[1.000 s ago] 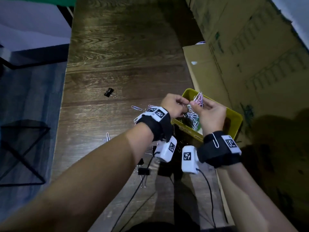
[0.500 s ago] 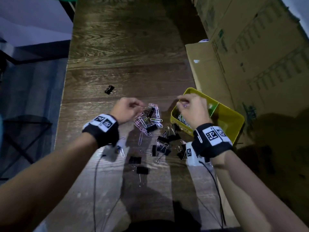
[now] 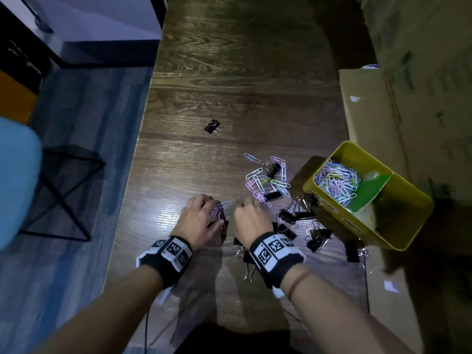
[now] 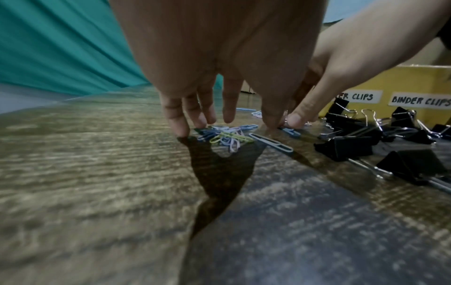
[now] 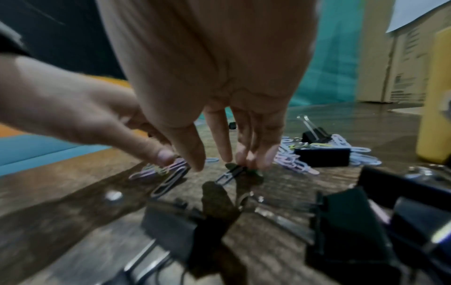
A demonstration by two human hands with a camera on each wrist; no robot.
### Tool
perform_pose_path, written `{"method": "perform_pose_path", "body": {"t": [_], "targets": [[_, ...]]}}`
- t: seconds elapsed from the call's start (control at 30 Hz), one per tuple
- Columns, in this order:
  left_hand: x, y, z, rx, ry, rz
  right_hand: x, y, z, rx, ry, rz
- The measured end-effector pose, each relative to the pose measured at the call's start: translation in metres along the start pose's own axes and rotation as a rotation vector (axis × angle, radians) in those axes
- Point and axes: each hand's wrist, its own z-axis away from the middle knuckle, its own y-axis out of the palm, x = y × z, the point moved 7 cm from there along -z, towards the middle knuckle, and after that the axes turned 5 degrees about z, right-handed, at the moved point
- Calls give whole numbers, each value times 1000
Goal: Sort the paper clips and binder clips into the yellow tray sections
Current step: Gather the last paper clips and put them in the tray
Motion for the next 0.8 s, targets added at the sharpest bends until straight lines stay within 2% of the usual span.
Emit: {"method": "perform_pose_path", "body": {"t": [0.17,0.27,0.37,0.47,0.6,0.8], "targets": [[9,1,13,7,-131,-2,18,0,-5,-89,-113,-40],[1,4,12,-8,-136,84,21,0,-17,-83,-146,-59],[-4,2,11,-39,-94,148,23,6,-25,-29,-129,-65],[-1,0,10,-55,-44,136,25,6,-29,-82,-66,-101],[-5,4,8,33,46,-8,28,9,-28,-97,-15,-162],[-10,6,0,110,70,-160,23,1,-28,-132,-33,-290]]}}
